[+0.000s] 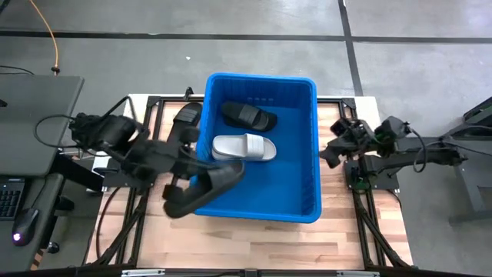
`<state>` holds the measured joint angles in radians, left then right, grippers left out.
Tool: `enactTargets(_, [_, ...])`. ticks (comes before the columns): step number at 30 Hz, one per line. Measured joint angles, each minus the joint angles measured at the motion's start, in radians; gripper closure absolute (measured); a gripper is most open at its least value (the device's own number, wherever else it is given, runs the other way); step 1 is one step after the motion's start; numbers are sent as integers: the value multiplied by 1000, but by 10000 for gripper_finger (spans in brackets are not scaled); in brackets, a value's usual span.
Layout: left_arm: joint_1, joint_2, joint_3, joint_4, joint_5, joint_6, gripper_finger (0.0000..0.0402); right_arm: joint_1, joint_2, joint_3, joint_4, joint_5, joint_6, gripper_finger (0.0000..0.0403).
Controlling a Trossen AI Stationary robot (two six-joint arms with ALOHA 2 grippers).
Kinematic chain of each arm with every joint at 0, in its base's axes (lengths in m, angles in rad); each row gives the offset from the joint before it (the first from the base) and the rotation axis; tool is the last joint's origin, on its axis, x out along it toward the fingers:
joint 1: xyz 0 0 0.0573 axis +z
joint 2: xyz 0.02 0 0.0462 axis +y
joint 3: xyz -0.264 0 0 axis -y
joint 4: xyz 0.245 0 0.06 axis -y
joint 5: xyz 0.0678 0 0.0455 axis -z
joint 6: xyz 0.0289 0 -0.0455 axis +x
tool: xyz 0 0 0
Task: Pick and place slides into bin
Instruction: Put the black slide into the blue container
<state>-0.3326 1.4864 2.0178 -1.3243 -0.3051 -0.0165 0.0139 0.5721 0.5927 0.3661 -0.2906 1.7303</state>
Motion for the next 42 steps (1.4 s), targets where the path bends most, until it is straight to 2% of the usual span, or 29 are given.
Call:
enactTargets(6, [101, 13, 0, 2, -21, 161, 401, 0, 107, 43, 9, -85, 87, 107])
enactTargets(12, [167, 24, 0, 68, -84, 289, 401, -1, 194, 66, 13, -105, 111, 105])
enactTargets(21, [178, 73, 0, 236, -5, 474, 401, -28, 343, 67, 19, -129, 159, 105])
enactTargets(27, [183, 119, 0, 240, 10, 497, 401, -51, 410, 69, 92, -167, 201, 105])
enactTargets(33, [183, 147, 2, 326, 51, 537, 401, -67, 467, 67, 128, -183, 219, 107])
enactTargets(42, [183, 162, 0, 303, 92, 544, 401, -67, 495, 68, 201, -182, 228, 111])
